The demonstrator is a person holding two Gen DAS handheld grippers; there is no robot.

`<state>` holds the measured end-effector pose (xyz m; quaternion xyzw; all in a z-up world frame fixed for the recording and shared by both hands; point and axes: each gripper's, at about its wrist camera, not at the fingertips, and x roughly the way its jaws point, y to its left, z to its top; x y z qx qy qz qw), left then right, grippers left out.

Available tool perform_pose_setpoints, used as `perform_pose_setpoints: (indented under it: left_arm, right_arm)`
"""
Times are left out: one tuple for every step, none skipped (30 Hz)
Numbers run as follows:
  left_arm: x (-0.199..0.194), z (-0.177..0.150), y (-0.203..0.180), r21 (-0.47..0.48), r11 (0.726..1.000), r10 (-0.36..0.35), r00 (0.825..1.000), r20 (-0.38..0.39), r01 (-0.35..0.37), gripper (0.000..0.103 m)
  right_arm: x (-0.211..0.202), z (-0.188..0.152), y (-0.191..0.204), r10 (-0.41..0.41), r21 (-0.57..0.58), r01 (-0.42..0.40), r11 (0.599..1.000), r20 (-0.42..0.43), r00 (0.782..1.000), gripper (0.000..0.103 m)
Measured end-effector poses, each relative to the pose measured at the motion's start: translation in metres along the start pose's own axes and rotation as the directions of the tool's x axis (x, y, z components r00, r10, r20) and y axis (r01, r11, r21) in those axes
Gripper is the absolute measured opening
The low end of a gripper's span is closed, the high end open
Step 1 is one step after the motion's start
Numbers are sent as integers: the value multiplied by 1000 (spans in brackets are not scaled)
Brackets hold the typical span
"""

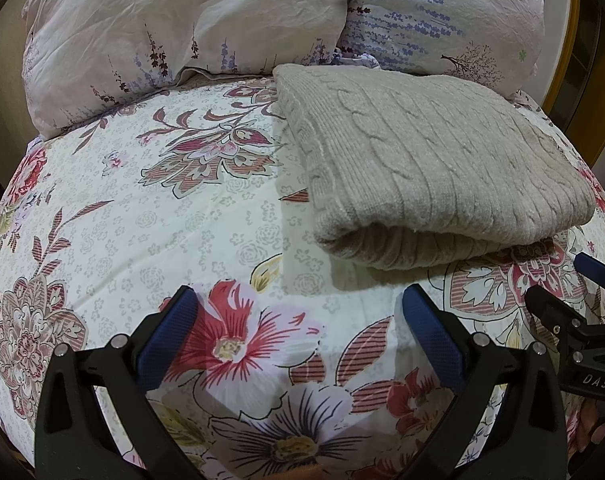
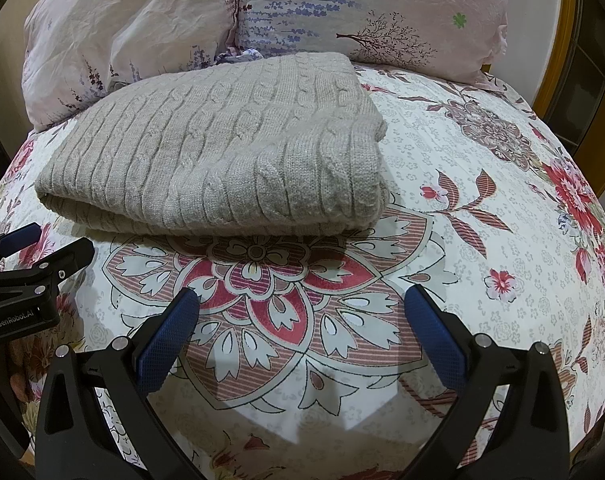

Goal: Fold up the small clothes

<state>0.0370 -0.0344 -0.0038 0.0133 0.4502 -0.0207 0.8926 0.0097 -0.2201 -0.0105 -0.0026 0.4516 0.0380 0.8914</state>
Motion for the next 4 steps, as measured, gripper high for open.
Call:
perform_pose_setpoints:
  left_arm:
    - [0,0,0,0,1000,0,1000,0,0,101]
    - [0,0,0,0,1000,0,1000,0,0,101]
    - [0,0,0,0,1000,0,1000,0,0,101]
    - [0,0,0,0,1000,0,1000,0,0,101]
  right_arm:
    - [0,0,0,0,0,0,1000,0,1000,102]
    - [0,0,0,0,0,0,1000,0,1000,102]
    - [0,0,0,0,0,0,1000,0,1000,102]
    - [0,0,0,0,0,0,1000,0,1000,102]
